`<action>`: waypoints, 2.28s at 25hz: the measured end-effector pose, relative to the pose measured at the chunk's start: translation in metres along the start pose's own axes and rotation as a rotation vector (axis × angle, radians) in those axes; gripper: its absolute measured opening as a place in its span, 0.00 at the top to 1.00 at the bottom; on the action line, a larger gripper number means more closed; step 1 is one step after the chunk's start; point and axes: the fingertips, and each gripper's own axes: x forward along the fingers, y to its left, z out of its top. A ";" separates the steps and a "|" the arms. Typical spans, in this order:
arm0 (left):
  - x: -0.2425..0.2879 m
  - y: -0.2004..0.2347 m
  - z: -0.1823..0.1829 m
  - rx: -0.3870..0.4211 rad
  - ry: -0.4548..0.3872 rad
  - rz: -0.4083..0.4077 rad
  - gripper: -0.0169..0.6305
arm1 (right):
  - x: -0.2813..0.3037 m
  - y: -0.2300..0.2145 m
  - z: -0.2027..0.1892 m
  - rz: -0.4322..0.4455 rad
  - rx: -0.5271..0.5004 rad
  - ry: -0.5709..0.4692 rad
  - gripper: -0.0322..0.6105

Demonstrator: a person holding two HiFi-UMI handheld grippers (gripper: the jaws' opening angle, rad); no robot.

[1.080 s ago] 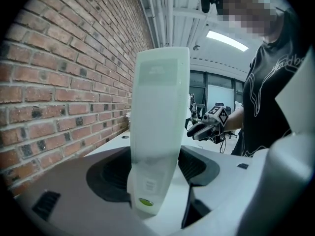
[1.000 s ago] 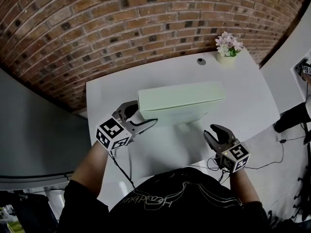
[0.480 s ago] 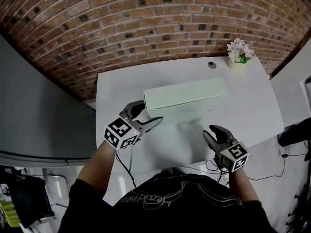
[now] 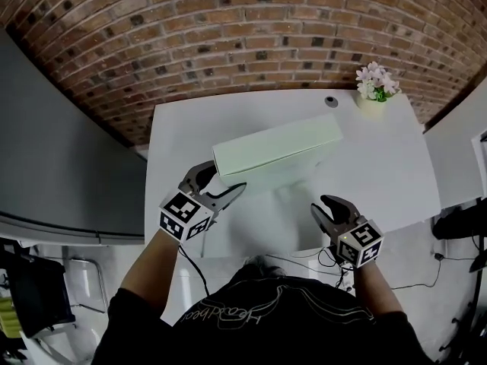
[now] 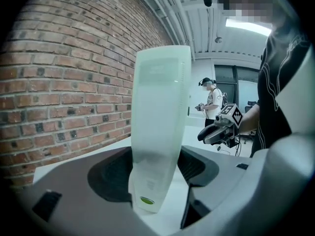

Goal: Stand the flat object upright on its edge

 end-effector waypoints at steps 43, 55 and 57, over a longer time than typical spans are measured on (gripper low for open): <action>-0.070 -0.001 -0.028 -0.339 -0.076 0.922 0.53 | -0.003 0.037 0.006 0.293 0.113 -0.025 0.73; -0.053 0.001 -0.021 -0.384 -0.102 1.064 0.53 | -0.029 0.028 0.002 0.282 0.141 -0.024 0.77; -0.048 0.005 -0.019 -0.388 -0.105 1.084 0.53 | -0.030 0.023 0.000 0.274 0.142 -0.015 0.77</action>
